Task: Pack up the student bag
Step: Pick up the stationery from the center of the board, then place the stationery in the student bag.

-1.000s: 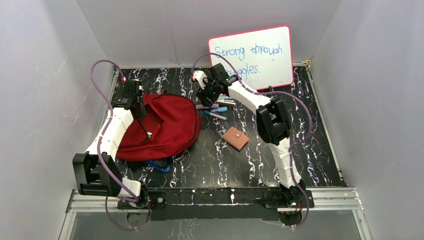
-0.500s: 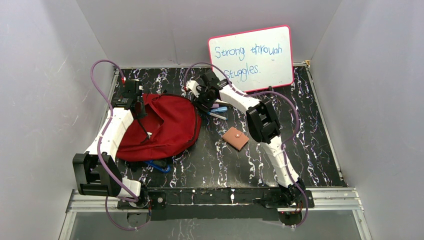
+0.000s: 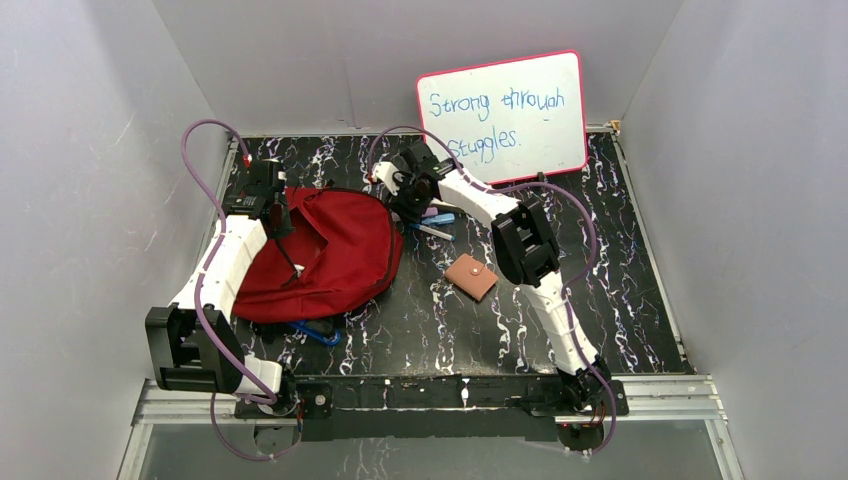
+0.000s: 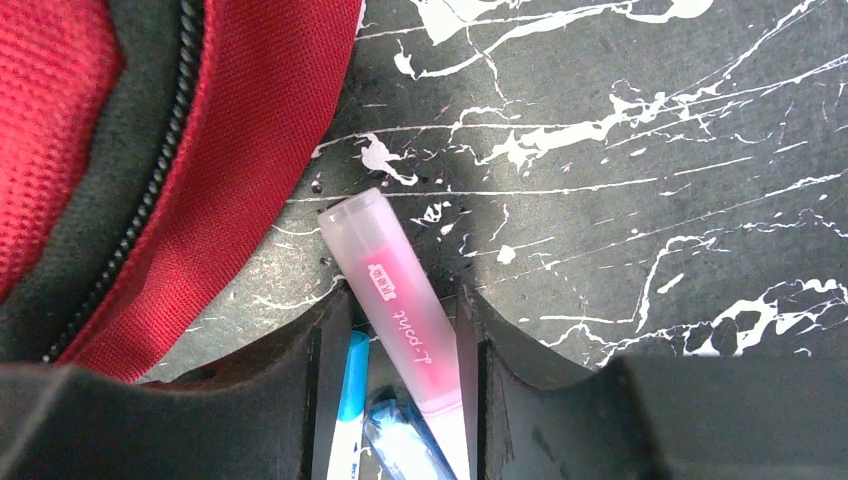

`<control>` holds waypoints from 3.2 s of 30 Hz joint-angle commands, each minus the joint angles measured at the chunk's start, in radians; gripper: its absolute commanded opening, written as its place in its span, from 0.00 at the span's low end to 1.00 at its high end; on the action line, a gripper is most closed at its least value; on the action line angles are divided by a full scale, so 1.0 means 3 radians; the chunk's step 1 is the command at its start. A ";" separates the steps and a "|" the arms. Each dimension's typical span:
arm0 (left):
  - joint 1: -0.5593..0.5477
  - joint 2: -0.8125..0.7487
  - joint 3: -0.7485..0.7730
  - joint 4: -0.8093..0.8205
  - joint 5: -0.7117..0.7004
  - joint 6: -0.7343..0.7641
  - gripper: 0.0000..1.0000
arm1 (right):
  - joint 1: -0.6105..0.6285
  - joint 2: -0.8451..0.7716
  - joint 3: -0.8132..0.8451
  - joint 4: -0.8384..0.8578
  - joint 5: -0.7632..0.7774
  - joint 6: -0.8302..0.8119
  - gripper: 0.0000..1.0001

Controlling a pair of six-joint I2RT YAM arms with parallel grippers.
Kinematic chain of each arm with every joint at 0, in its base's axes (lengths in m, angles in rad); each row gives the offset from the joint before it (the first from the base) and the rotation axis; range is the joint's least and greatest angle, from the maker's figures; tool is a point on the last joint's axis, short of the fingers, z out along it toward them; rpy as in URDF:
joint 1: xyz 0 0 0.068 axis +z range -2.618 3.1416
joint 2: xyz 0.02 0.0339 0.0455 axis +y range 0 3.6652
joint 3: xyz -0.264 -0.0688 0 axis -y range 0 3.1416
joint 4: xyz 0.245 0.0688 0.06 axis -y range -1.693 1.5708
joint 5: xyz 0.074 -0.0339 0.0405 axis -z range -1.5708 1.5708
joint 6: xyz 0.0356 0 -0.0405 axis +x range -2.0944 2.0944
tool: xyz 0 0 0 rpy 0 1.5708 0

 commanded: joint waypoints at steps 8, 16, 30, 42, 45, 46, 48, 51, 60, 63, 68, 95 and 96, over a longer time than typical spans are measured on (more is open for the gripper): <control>0.0021 -0.0125 0.0132 -0.0090 -0.0004 0.0032 0.00 | -0.0004 0.0119 0.0144 0.0108 0.0259 0.0038 0.40; 0.0021 -0.0099 0.0174 -0.0102 0.0018 0.0032 0.00 | -0.0001 0.0094 0.0161 0.0354 0.0411 0.0242 0.22; 0.0021 -0.0134 0.0141 -0.0100 0.0019 -0.0008 0.00 | -0.0007 -0.0634 0.0119 0.0739 0.1077 0.1083 0.11; 0.0021 -0.0169 0.0113 -0.0076 0.0067 -0.0054 0.00 | 0.0001 -0.1545 -0.0914 0.1559 -0.0246 0.3450 0.10; 0.0021 -0.0190 0.0103 -0.0068 0.0077 -0.0057 0.00 | 0.0018 -0.1640 -0.1269 0.2173 -0.0627 0.4132 0.07; 0.0021 -0.0197 0.0098 -0.0071 0.0080 -0.0055 0.00 | 0.0026 -0.1644 -0.1364 0.2328 -0.0714 0.4295 0.07; 0.0021 -0.0214 0.0091 -0.0060 0.0092 -0.0056 0.00 | 0.0061 -0.1626 -0.1481 0.2570 -0.0814 0.4515 0.05; 0.0021 -0.0229 0.0087 -0.0051 0.0112 -0.0058 0.00 | 0.0143 -0.1590 -0.1630 0.2861 -0.0828 0.4744 0.05; 0.0021 -0.0265 0.0098 -0.0048 0.0174 -0.0063 0.00 | 0.0514 -0.1246 -0.1442 0.3014 -0.0765 0.4920 0.05; 0.0021 -0.0286 0.0099 -0.0050 0.0184 -0.0060 0.00 | 0.0603 -0.1108 -0.1285 0.2960 -0.0793 0.4931 0.05; 0.0021 -0.0304 0.0105 -0.0050 0.0195 -0.0050 0.00 | 0.0704 -0.0918 -0.1067 0.2834 -0.0782 0.4904 0.05; 0.0021 -0.0333 0.0142 -0.0026 0.0355 -0.0029 0.00 | 0.0923 -0.0188 -0.0169 0.2443 -0.0656 0.4959 0.05; 0.0021 -0.0334 0.0147 -0.0022 0.0354 -0.0029 0.00 | 0.0925 -0.0168 -0.0155 0.2433 -0.0660 0.4972 0.05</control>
